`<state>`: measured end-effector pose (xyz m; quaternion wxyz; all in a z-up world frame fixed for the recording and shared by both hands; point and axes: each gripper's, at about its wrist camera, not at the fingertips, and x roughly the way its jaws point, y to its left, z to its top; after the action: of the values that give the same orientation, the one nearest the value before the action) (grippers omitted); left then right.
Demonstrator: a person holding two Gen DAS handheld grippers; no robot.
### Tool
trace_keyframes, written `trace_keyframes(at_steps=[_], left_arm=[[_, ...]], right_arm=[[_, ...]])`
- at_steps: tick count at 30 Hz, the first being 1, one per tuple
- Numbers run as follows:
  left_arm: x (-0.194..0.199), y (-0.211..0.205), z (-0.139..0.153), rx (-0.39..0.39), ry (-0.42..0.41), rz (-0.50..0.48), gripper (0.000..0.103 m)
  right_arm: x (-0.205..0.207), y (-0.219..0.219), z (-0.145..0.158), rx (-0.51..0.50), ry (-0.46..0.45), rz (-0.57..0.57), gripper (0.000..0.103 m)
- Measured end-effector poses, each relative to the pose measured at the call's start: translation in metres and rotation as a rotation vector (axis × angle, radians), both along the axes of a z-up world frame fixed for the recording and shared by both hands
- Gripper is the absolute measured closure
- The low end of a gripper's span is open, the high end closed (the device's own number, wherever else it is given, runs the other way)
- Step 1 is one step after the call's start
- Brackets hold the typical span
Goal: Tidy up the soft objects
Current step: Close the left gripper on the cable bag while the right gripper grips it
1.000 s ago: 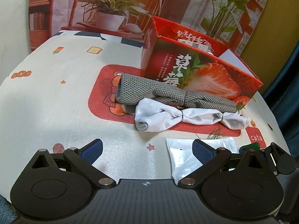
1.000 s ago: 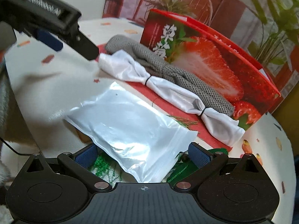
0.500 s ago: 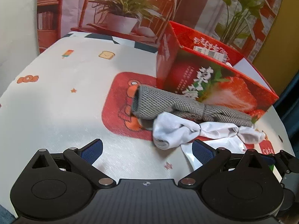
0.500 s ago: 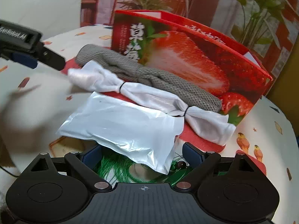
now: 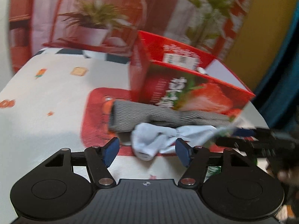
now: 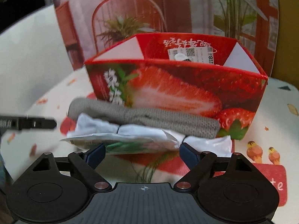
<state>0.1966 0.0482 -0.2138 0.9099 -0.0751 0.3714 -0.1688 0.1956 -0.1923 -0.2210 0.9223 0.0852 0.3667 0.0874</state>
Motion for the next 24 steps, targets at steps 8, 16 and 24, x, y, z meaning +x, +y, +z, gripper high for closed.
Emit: trace_keyframes(at_steps=[8, 16, 24], left_arm=[[0.017, -0.032, -0.011, 0.045, 0.003, -0.148, 0.036], [0.042, -0.053, -0.024, 0.057, 0.024, -0.229, 0.062], [0.056, -0.056, -0.046, 0.055, 0.094, -0.223, 0.065]], right_arm=[[0.023, -0.013, 0.001, 0.090, -0.003, -0.020, 0.026], [0.035, -0.023, -0.004, 0.101, 0.003, -0.019, 0.033], [0.042, -0.032, -0.018, 0.099, 0.035, -0.015, 0.036]])
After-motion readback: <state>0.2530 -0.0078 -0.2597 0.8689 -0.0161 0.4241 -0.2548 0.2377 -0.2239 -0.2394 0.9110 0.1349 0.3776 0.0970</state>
